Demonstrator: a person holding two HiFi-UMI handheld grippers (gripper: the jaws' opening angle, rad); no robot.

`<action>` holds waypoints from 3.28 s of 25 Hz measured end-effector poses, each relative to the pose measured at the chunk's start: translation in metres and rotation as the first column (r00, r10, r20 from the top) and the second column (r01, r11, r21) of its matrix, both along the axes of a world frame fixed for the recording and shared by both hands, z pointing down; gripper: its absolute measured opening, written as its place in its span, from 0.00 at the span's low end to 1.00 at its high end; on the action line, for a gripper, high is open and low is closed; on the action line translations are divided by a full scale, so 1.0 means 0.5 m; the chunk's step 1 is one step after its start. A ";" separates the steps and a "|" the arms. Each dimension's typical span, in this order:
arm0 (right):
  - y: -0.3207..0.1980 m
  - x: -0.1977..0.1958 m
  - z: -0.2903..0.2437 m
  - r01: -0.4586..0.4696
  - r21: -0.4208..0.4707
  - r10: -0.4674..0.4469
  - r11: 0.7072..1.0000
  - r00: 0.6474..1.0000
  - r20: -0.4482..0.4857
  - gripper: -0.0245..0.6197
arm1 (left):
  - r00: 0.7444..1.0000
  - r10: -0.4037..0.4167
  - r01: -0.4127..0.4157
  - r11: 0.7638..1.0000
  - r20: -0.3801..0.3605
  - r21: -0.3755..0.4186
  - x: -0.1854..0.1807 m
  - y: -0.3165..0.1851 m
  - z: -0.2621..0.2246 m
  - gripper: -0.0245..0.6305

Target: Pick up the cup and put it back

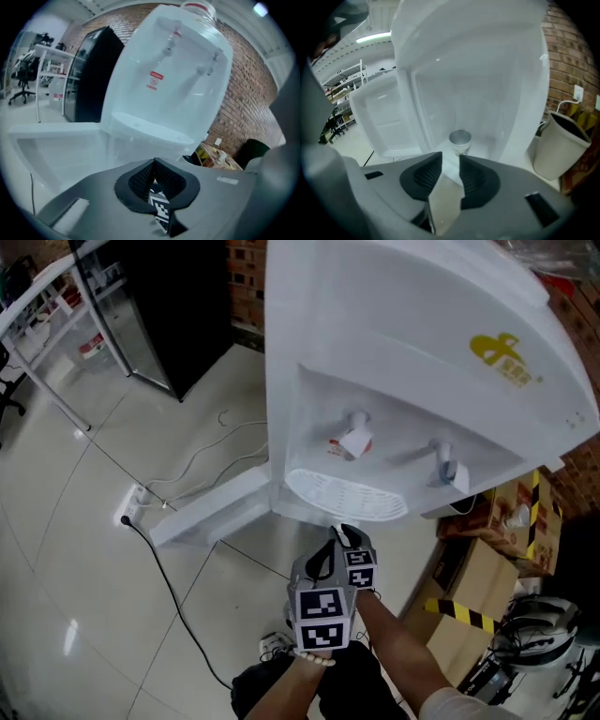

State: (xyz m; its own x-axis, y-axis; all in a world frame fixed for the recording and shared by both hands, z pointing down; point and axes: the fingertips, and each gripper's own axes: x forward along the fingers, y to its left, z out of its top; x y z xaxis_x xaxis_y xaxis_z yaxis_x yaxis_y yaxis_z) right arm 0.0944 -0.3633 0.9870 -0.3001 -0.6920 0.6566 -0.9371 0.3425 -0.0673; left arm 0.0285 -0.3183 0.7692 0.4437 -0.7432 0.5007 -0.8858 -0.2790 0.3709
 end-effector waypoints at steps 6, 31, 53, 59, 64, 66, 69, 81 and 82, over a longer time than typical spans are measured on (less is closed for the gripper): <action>0.118 0.021 -0.222 0.063 -0.121 -0.063 0.991 0.998 0.007 0.05 | 0.997 -0.062 0.059 0.996 -0.054 -0.061 0.012 0.111 0.032 0.04; 0.471 0.070 -1.166 0.209 -0.007 -0.206 0.978 0.971 0.117 0.05 | 0.980 -0.193 0.195 0.980 0.059 -0.039 -0.156 0.506 -0.821 0.04; 0.814 -0.010 -1.399 0.051 0.158 -0.072 0.986 0.989 0.127 0.05 | 0.999 0.041 -0.044 0.994 0.029 0.102 -0.151 0.710 -0.969 0.04; 0.864 -0.021 -1.409 0.027 0.166 -0.048 0.986 0.991 0.125 0.05 | 0.999 0.047 -0.049 0.993 0.023 0.103 -0.172 0.766 -0.971 0.04; 0.889 -0.041 -1.412 0.033 0.179 -0.054 0.983 0.992 0.111 0.05 | 0.998 0.055 -0.057 0.993 0.022 0.107 -0.182 0.789 -0.972 0.04; 0.892 -0.047 -1.416 0.033 0.183 -0.055 0.983 0.992 0.116 0.05 | 0.998 0.057 -0.060 0.992 0.022 0.111 -0.185 0.794 -0.974 0.04; 0.893 -0.047 -1.422 0.036 0.186 -0.059 0.982 0.991 0.117 0.05 | 0.998 0.057 -0.058 0.992 0.019 0.113 -0.183 0.796 -0.977 0.04; 0.887 -0.050 -1.423 0.064 0.184 -0.084 0.981 0.991 0.107 0.05 | 0.999 0.053 -0.053 0.992 0.002 0.115 -0.170 0.792 -0.980 0.04; 0.884 -0.050 -1.423 0.065 0.184 -0.086 0.981 0.990 0.108 0.05 | 0.999 0.053 -0.053 0.992 0.002 0.114 -0.169 0.789 -0.980 0.04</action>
